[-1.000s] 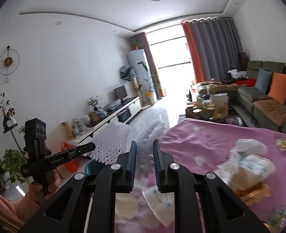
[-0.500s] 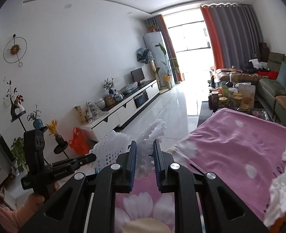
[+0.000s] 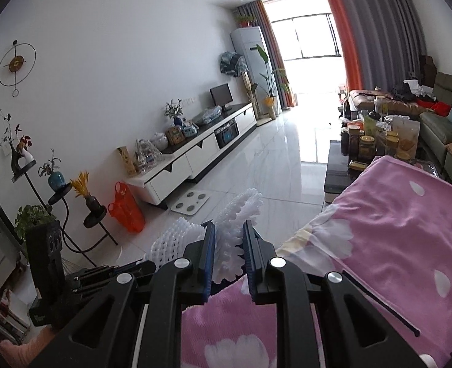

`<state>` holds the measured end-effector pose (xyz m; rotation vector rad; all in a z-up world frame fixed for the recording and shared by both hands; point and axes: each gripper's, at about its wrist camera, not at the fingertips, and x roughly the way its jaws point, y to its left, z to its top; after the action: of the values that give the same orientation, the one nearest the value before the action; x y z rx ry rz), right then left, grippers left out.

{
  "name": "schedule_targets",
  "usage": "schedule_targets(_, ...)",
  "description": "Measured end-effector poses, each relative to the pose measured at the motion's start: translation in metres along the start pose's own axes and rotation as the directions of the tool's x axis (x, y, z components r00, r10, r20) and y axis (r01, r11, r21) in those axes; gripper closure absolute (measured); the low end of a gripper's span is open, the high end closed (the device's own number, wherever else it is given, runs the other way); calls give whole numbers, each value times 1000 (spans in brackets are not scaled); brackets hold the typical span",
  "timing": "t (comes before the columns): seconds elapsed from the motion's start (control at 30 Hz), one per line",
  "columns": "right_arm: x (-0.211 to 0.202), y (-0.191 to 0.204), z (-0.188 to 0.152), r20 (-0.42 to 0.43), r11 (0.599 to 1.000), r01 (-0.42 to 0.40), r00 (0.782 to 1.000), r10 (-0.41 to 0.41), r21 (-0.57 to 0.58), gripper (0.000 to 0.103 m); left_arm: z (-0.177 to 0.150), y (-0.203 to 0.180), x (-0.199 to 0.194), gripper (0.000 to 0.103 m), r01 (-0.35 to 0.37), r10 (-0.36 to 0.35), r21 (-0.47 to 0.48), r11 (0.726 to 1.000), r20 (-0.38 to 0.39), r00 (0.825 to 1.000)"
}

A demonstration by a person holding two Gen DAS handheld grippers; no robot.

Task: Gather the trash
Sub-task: 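Carry both foam nets over the teal bin with both grippers, then open both grippers to drop the foam nets into the bin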

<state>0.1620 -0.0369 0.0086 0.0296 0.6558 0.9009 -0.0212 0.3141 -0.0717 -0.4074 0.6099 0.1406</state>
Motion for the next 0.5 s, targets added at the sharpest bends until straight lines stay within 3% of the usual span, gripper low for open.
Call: schedule_targets(0.5, 36, -1, -5, -84, 999, 27, 996, -25, 17, 83, -8, -6, 25, 91, -18, 19, 6, 1000, -42, 999)
